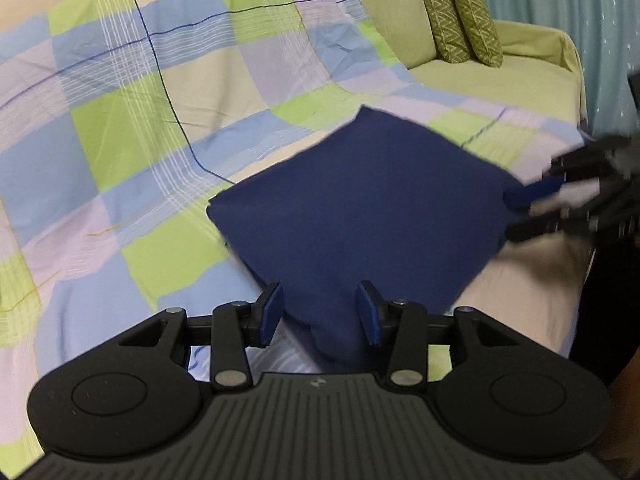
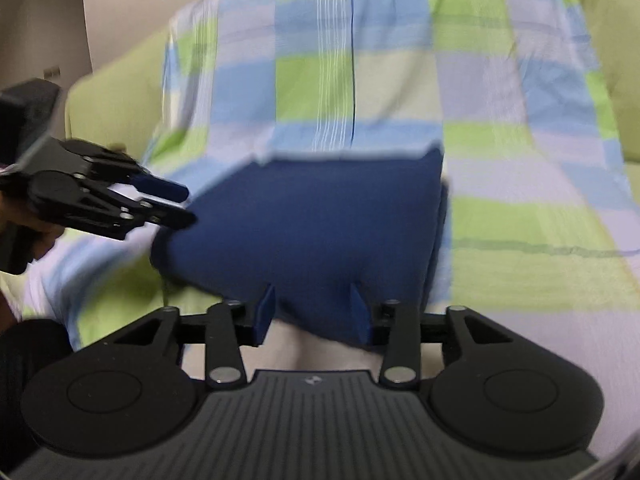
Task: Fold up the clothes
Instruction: 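Grasp the folded navy top's edge with both grippers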
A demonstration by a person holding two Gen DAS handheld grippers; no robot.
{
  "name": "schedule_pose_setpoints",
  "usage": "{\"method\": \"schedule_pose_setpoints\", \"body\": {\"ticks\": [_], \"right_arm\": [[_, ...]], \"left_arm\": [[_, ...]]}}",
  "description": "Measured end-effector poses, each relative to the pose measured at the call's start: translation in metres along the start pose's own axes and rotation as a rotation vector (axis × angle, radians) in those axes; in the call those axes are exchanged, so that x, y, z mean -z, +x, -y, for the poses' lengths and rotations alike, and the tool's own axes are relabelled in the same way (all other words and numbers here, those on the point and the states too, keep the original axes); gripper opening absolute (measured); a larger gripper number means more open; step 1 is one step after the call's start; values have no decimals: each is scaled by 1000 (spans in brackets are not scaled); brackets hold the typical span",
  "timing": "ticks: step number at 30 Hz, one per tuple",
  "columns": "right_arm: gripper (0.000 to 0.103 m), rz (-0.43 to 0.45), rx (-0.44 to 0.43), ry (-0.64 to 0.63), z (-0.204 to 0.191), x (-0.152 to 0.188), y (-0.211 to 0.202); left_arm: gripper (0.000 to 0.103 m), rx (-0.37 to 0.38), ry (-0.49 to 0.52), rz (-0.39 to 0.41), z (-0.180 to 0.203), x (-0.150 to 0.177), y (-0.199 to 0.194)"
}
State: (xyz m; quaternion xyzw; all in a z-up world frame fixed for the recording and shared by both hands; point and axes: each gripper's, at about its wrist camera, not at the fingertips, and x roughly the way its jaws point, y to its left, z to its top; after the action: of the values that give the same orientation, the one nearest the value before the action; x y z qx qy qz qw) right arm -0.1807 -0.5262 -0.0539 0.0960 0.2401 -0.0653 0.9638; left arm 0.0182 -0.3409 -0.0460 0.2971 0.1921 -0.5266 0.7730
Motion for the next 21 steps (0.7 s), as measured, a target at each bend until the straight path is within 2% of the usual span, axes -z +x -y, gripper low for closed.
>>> {"method": "schedule_pose_setpoints", "body": {"ticks": [5, 12, 21], "right_arm": [[40, -7, 28, -40, -8, -7, -17], [46, -25, 32, -75, -19, -18, -17], [52, -101, 28, -104, -27, -17, -5]], "left_arm": [[48, -52, 53, -2, -1, 7, -20], [48, -15, 77, -17, 18, 14, -25], [50, -2, 28, -8, 12, 21, -24]]}}
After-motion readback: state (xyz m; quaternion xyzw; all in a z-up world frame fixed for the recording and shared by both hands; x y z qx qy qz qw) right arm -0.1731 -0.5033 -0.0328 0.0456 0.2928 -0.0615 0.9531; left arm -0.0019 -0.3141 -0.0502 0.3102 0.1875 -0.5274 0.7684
